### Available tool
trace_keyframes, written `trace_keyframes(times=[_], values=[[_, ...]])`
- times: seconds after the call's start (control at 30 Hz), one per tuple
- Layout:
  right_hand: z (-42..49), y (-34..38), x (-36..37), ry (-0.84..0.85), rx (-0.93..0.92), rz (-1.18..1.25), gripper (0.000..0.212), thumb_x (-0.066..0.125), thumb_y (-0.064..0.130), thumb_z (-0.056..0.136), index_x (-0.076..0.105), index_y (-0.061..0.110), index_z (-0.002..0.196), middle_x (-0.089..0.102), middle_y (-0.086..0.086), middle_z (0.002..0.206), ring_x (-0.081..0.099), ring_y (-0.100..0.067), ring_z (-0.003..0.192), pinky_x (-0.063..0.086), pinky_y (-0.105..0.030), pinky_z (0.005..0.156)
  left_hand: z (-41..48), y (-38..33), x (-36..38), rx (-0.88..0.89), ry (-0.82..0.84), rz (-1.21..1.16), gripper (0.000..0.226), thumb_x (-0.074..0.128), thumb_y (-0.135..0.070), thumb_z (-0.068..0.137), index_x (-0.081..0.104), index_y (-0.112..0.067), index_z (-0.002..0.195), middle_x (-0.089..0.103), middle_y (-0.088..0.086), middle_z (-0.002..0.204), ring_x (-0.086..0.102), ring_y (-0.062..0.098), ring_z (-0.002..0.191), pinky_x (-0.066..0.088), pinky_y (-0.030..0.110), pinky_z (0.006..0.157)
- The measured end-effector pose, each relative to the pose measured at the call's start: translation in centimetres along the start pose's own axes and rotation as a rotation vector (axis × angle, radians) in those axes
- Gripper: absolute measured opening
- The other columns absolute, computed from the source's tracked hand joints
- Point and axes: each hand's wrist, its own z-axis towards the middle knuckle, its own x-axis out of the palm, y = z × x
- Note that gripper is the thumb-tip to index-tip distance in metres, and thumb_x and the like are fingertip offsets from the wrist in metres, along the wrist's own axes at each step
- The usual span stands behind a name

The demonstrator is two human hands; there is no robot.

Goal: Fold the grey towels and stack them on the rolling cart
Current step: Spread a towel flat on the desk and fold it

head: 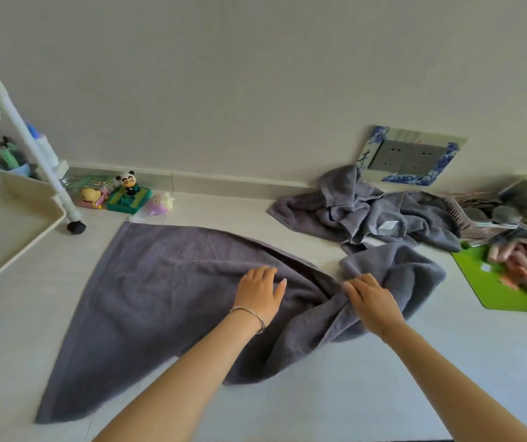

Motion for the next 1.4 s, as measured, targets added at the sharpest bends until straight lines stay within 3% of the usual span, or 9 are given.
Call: trace_keyframes(times=[0.17,0.33,0.47,0.57,0.73,0.9,1.0,1.13,1.4], values=[[-0.7,-2.5,-0.7,0.124,0.149,0.17,0.037,0.032,0.041,0.099,0.057,0.03,0.125,0.019,0.005,0.153,0.041,-0.017,0.13,0.037,-0.032,0.104,2.0,-6.6,3.2,0.225,0.059,-0.057,0.08,0.001,-0.049,0.08,0.043,-0.01,0.137,0.044,0.006,0.142,0.04,0.024,0.129,0.027,0.032,0.107],[-0.6,-4.4,-2.1,0.193,0.151,0.12,0.036,0.033,0.048,0.097,0.063,0.028,0.098,0.064,-0.001,0.107,0.059,-0.018,0.093,0.046,-0.032,0.084,3.9,-9.5,5.9,0.218,0.248,0.088,0.045,0.02,-0.031,0.099,0.044,-0.012,0.133,0.046,0.003,0.139,0.034,0.022,0.132,0.023,0.034,0.11],[-0.3,-5.4,-2.8,0.085,0.195,0.027,0.033,0.038,0.05,0.095,0.045,0.021,0.108,0.065,-0.001,0.087,0.061,-0.02,0.078,0.044,-0.032,0.063,4.8,-10.8,7.2,0.114,0.257,0.035,0.034,0.024,-0.026,0.102,0.053,-0.014,0.115,0.057,0.005,0.123,0.046,0.025,0.118,0.031,0.034,0.1],[1.2,-5.9,-3.1,0.0,0.06,-0.128,0.039,0.04,0.049,0.095,0.049,0.022,0.122,0.054,-0.002,0.118,0.052,-0.023,0.107,0.043,-0.034,0.087,5.6,-11.8,7.4,0.066,0.232,-0.042,0.036,0.022,-0.026,0.102,0.053,-0.013,0.115,0.058,0.008,0.122,0.048,0.029,0.114,0.035,0.036,0.095],[5.9,-6.5,-3.2,0.045,-0.033,-0.191,0.048,0.029,0.047,0.098,0.05,0.02,0.133,0.044,-0.004,0.143,0.026,-0.024,0.139,-0.002,-0.042,0.117,7.0,-12.2,7.4,-0.025,0.172,-0.211,0.041,0.022,-0.028,0.102,0.055,-0.009,0.116,0.06,0.014,0.122,0.05,0.033,0.115,0.038,0.04,0.096],[6.1,-9.2,-4.3,-0.027,0.18,-0.175,0.055,0.026,0.047,0.099,0.066,0.009,0.092,0.066,-0.014,0.108,0.051,-0.031,0.106,0.026,-0.037,0.104,8.4,-12.6,8.3,-0.11,0.196,-0.411,0.046,0.022,-0.033,0.101,0.055,-0.007,0.122,0.056,0.014,0.13,0.049,0.03,0.121,0.036,0.04,0.103],[5.5,-11.0,-4.8,0.045,0.302,0.042,0.045,0.041,0.053,0.093,0.059,0.013,0.098,0.066,-0.01,0.107,0.058,-0.031,0.101,0.041,-0.036,0.085,9.4,-14.2,8.5,-0.18,0.231,-0.532,0.05,0.02,-0.038,0.101,0.05,-0.009,0.129,0.053,0.013,0.134,0.047,0.028,0.125,0.033,0.036,0.106],[5.2,-12.5,-3.6,0.101,0.419,0.246,0.055,0.059,0.062,0.078,0.054,0.018,0.11,0.062,-0.004,0.114,0.056,-0.027,0.109,0.044,-0.037,0.089,10.8,-15.7,9.5,-0.255,0.285,-0.661,0.054,0.019,-0.041,0.101,0.044,-0.008,0.135,0.048,0.014,0.138,0.049,0.031,0.123,0.032,0.04,0.108],[4.8,-13.2,-1.3,0.01,0.458,0.111,0.029,0.064,0.048,0.082,0.057,0.024,0.067,0.059,0.004,0.071,0.061,-0.02,0.08,0.041,-0.028,0.073,10.3,-16.6,10.9,-0.276,0.275,-0.755,0.056,0.019,-0.043,0.1,0.049,-0.007,0.131,0.053,0.015,0.133,0.051,0.032,0.119,0.037,0.043,0.106]])
